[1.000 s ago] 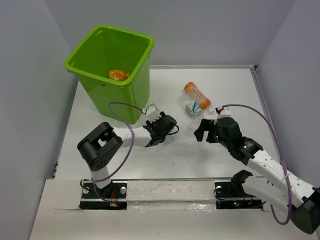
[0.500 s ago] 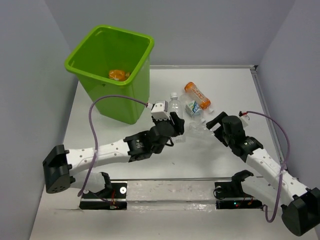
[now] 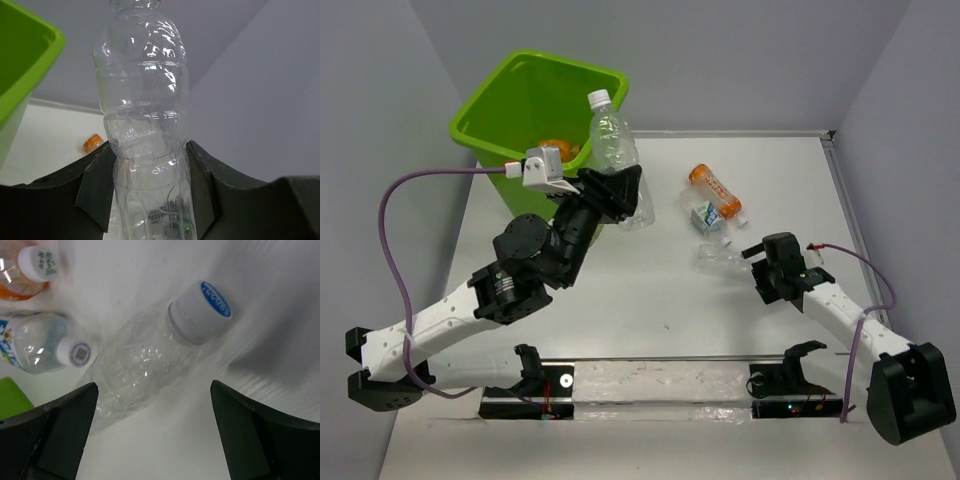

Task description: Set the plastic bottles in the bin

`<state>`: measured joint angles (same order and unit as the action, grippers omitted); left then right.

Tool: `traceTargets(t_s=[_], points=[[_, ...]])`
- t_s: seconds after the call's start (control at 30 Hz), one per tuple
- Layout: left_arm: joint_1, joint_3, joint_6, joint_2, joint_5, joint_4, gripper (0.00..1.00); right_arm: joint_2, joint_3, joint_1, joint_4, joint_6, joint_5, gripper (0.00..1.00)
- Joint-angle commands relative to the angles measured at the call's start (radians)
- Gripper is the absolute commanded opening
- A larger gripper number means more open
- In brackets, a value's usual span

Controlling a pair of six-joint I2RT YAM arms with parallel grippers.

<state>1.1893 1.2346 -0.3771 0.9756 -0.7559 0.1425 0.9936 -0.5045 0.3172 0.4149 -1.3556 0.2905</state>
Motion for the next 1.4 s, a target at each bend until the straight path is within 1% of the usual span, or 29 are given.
traceTargets(t_s=[0.0,0.07,0.2,0.27,0.3,0.33,0.37,0.43,0.47,0.5,0.57,0.6,0.63,0.7,0.73,0.8,0.83,0.87,0.93,1.03,1.07,1.1,1.17,1.23,1.3,1.37], points=[[-0.010,0.085,0.193,-0.041,-0.120,0.092,0.50,0.097,-0.057,-0.049,-0.033,-0.056,0.007,1.00],[-0.022,0.115,0.239,-0.041,-0.141,0.141,0.48,0.128,-0.060,-0.070,-0.057,-0.059,-0.007,1.00],[-0.094,0.195,0.290,-0.014,-0.148,0.149,0.48,0.206,-0.049,-0.081,-0.117,-0.069,-0.034,1.00],[-0.164,0.229,0.319,0.005,-0.148,0.166,0.48,0.252,-0.049,-0.081,-0.149,-0.063,-0.042,1.00],[-0.196,0.239,0.320,0.015,-0.149,0.161,0.48,0.267,-0.048,-0.081,-0.156,-0.062,-0.044,1.00],[-0.262,0.252,0.307,0.032,-0.137,0.149,0.48,0.293,-0.049,-0.081,-0.168,-0.057,-0.050,0.99],[-0.296,0.259,0.299,0.041,-0.128,0.143,0.48,0.303,-0.051,-0.090,-0.171,-0.056,-0.050,0.99],[-0.354,0.281,0.287,0.075,-0.105,0.134,0.47,0.318,-0.054,-0.099,-0.179,-0.051,-0.054,0.96],[-0.409,0.301,0.274,0.089,-0.094,0.115,0.47,0.321,-0.052,-0.099,-0.179,-0.043,-0.059,0.94],[-0.437,0.315,0.265,0.104,-0.085,0.100,0.47,0.315,-0.049,-0.099,-0.177,-0.039,-0.059,0.91],[-0.496,0.362,0.219,0.156,-0.037,0.028,0.47,0.275,-0.036,-0.099,-0.177,-0.014,-0.060,0.86],[-0.551,0.374,0.201,0.191,-0.010,0.003,0.47,0.254,-0.010,-0.099,-0.176,-0.007,-0.057,0.81],[-0.577,0.385,0.181,0.208,0.006,-0.016,0.47,0.228,0.009,-0.099,-0.176,0.001,-0.056,0.78],[-0.629,0.391,0.133,0.233,0.039,-0.040,0.47,0.130,0.046,-0.099,-0.174,0.019,-0.063,0.72],[-0.673,0.390,0.123,0.257,0.055,-0.043,0.47,0.091,0.084,-0.099,-0.169,0.038,-0.065,0.69],[-0.723,0.400,0.098,0.287,0.084,-0.050,0.47,0.010,0.110,-0.099,-0.160,0.067,-0.073,0.68],[-0.764,0.408,0.077,0.319,0.113,-0.055,0.47,-0.074,0.124,-0.099,-0.136,0.087,-0.074,0.66],[-0.783,0.426,0.073,0.337,0.124,-0.061,0.47,-0.160,0.126,-0.099,-0.124,0.125,-0.073,0.65],[-0.816,0.456,0.076,0.394,0.127,-0.079,0.48,-0.240,0.126,-0.099,-0.094,0.167,-0.085,0.61],[-0.838,0.515,0.063,0.434,0.165,-0.135,0.81,-0.361,0.086,-0.099,-0.052,0.245,-0.126,0.60],[-0.841,0.522,0.060,0.434,0.174,-0.139,0.97,-0.383,0.052,-0.099,-0.048,0.291,-0.140,0.59],[-0.841,0.522,0.052,0.417,0.187,-0.138,0.99,-0.397,0.032,-0.099,-0.047,0.311,-0.175,0.59],[-0.841,0.520,0.034,0.399,0.245,-0.130,0.99,-0.405,-0.017,-0.099,-0.048,0.373,-0.221,0.58],[-0.841,0.529,0.024,0.379,0.303,-0.139,0.99,-0.385,-0.103,-0.099,-0.053,0.412,-0.321,0.58],[-0.840,0.531,0.000,0.332,0.422,-0.170,0.99,-0.348,-0.173,-0.099,-0.099,0.440,-0.413,0.58],[-0.841,0.514,-0.016,0.293,0.486,-0.191,0.99,-0.323,-0.209,-0.080,-0.146,0.441,-0.453,0.57]])
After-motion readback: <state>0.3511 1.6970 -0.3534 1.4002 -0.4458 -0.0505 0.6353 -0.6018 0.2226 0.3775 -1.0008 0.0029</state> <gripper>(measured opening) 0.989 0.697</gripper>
